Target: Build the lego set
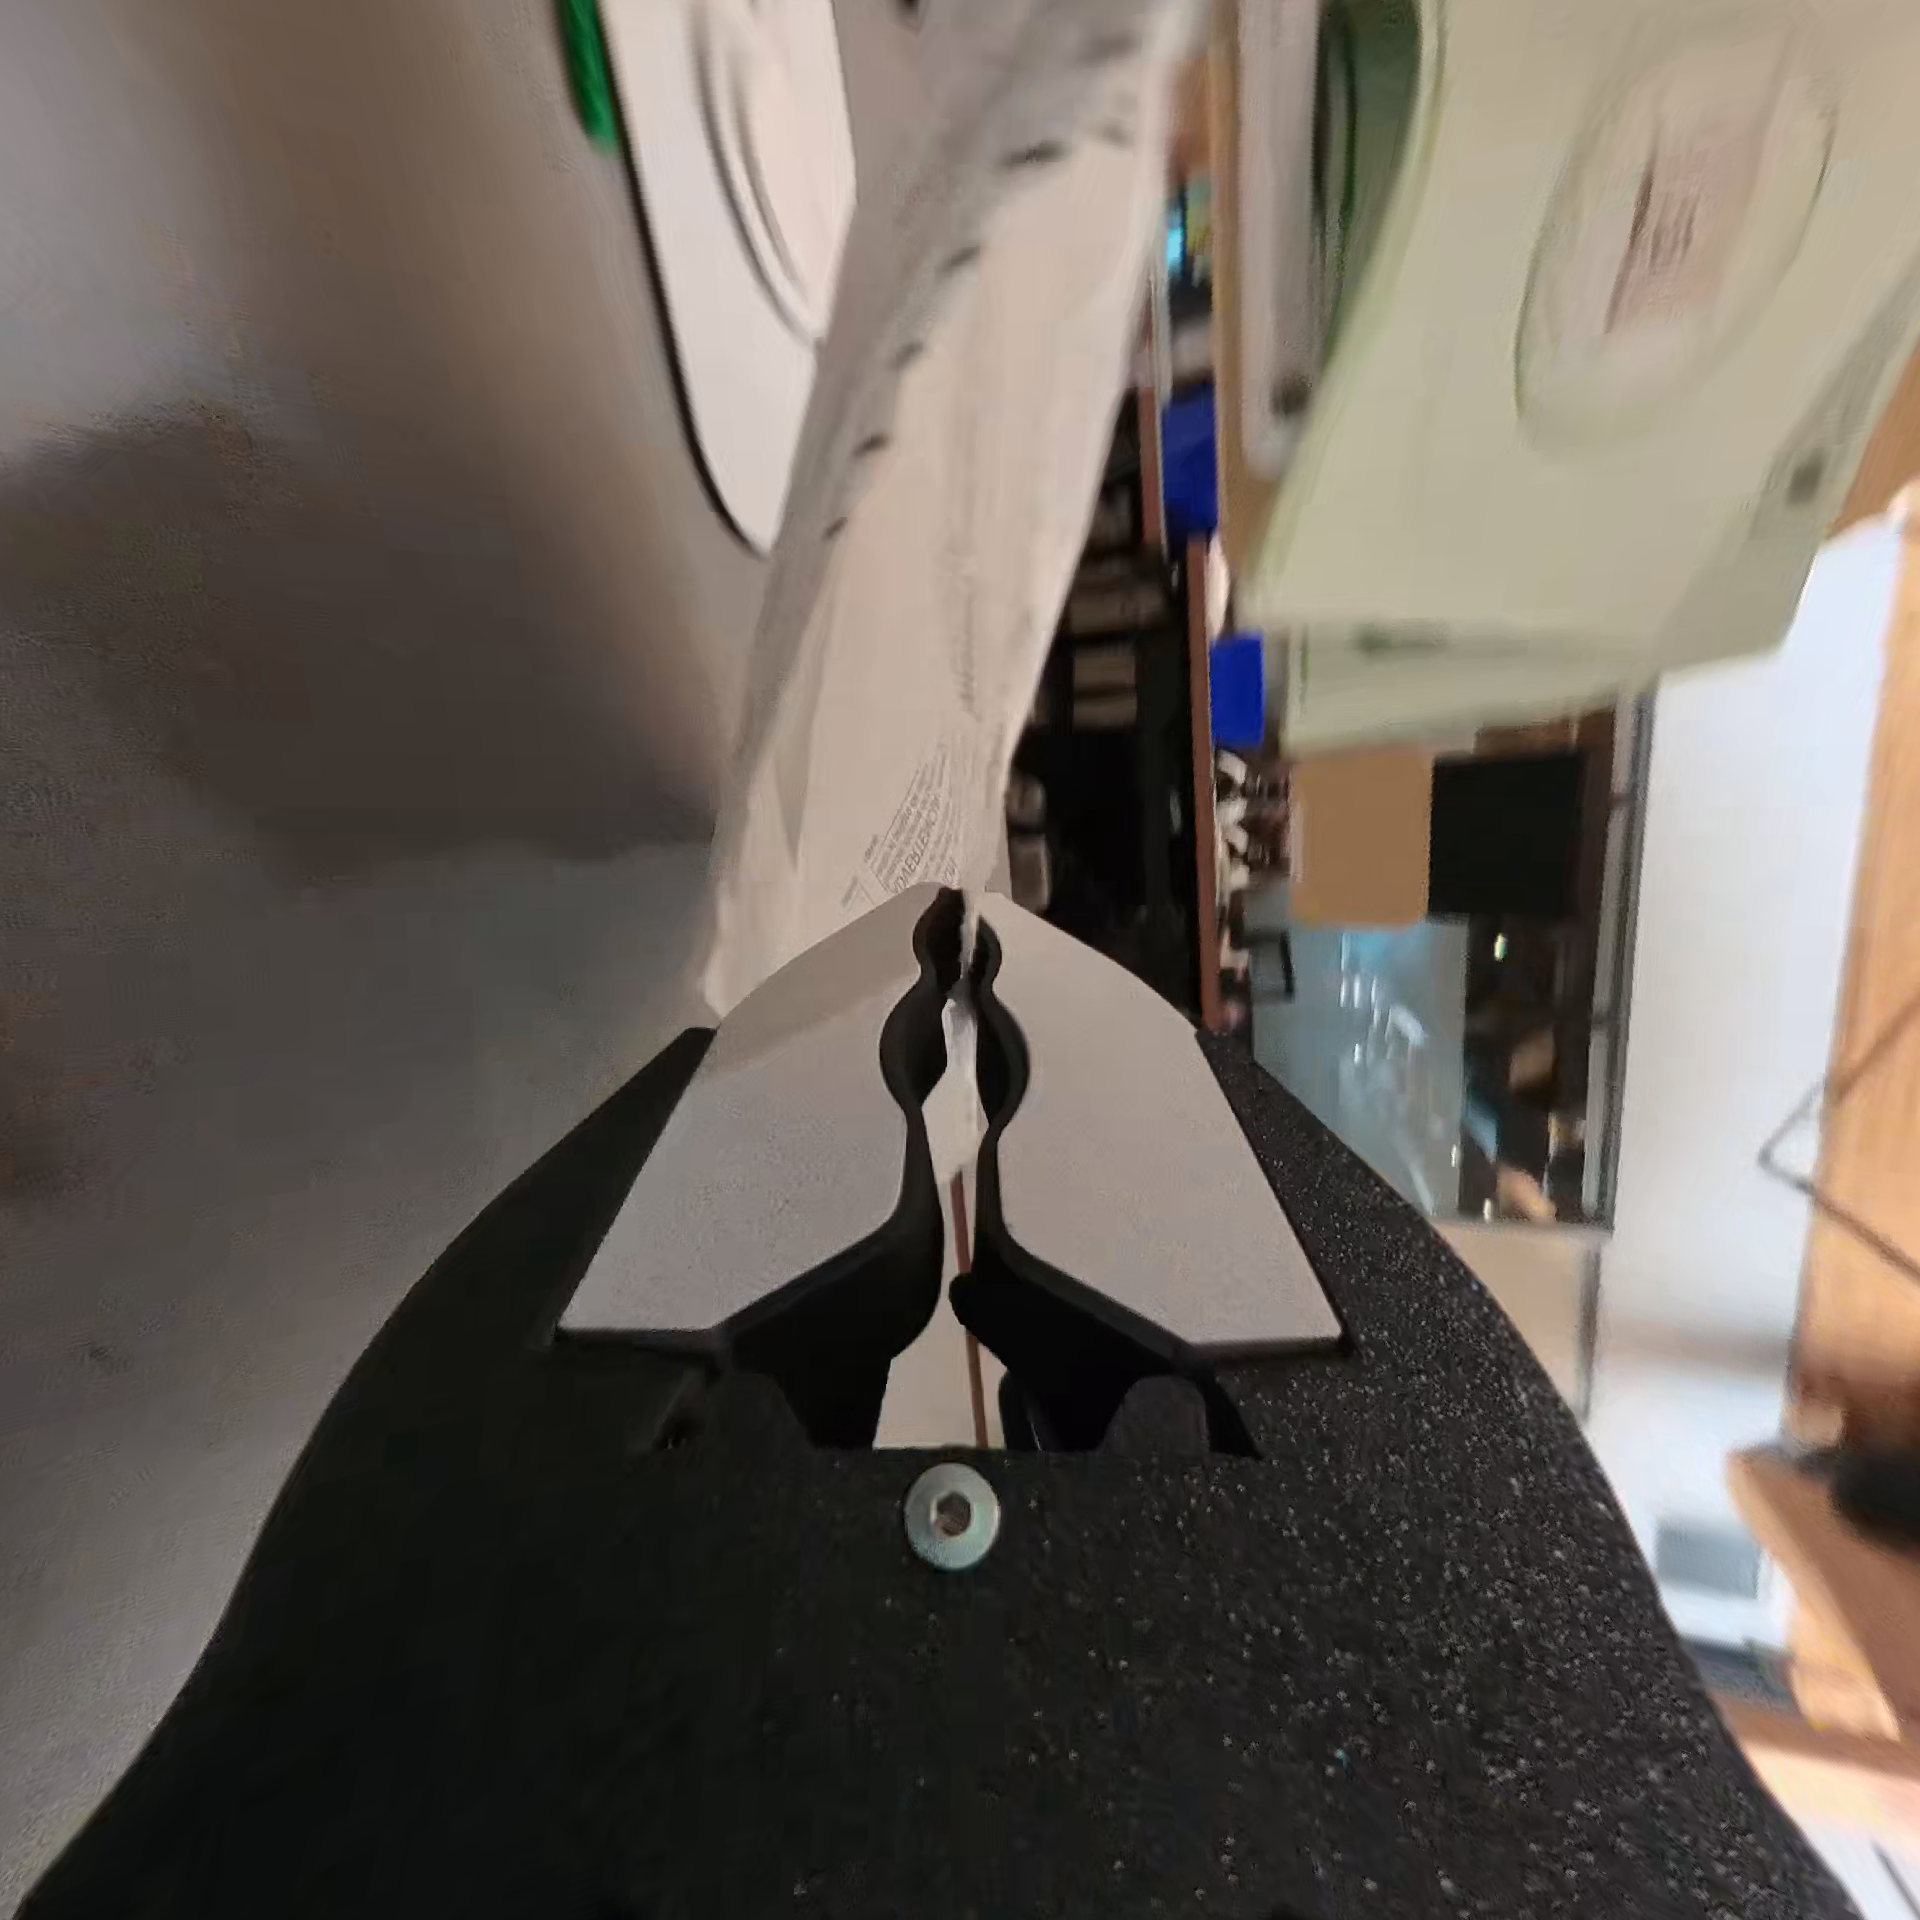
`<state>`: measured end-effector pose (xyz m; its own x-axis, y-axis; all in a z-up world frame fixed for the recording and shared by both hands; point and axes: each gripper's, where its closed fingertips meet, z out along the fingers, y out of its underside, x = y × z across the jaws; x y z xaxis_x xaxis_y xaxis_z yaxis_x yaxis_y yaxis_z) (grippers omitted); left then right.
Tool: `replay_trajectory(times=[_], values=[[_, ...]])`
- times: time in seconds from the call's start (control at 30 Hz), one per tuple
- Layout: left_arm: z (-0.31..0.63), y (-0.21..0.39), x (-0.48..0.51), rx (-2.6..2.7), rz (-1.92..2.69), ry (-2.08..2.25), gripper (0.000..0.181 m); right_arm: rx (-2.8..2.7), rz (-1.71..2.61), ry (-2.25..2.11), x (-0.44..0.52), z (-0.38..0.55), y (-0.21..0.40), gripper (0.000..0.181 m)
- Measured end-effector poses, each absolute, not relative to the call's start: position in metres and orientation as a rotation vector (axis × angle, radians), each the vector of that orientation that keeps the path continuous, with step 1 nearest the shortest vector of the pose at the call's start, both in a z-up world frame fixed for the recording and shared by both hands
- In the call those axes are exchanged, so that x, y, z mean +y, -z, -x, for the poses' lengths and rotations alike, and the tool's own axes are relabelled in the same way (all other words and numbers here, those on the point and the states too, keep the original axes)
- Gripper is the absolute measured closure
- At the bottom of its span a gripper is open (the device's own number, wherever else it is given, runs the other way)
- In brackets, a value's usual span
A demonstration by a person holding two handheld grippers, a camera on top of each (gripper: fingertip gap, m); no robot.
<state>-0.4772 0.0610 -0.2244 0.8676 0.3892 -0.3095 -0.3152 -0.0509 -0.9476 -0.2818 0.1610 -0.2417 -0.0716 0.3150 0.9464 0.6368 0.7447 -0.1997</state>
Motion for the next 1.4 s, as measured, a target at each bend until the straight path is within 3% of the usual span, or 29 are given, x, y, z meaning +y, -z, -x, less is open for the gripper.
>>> replay_trajectory(times=[0.3, 0.53, 0.73, 0.9, 1.13, 1.4], values=[[0.599, 0.242, 0.001, -0.375, 1.619, -0.675, 0.166, -1.786, 0.4, 0.153, 0.059, 0.396, 0.285, 0.181], [0.597, 0.22, -0.008, -0.241, 1.62, -0.849, 0.177, -1.904, 0.229, -0.013, -0.012, 0.412, 0.308, 0.181], [0.577, 0.24, 0.015, -0.137, 1.73, -0.761, 0.178, -1.91, 0.143, -0.137, -0.043, 0.395, 0.314, 0.177], [0.557, 0.253, 0.031, -0.136, 1.801, -0.604, 0.169, -1.865, 0.273, -0.375, -0.033, 0.385, 0.298, 0.143], [0.55, 0.263, 0.04, -0.173, 1.741, -0.563, 0.165, -1.518, 0.583, -0.788, 0.021, 0.358, 0.242, 0.142], [0.551, 0.253, 0.037, -0.165, 1.656, -0.646, 0.164, -1.298, 0.732, -0.62, 0.085, 0.374, 0.225, 0.149]])
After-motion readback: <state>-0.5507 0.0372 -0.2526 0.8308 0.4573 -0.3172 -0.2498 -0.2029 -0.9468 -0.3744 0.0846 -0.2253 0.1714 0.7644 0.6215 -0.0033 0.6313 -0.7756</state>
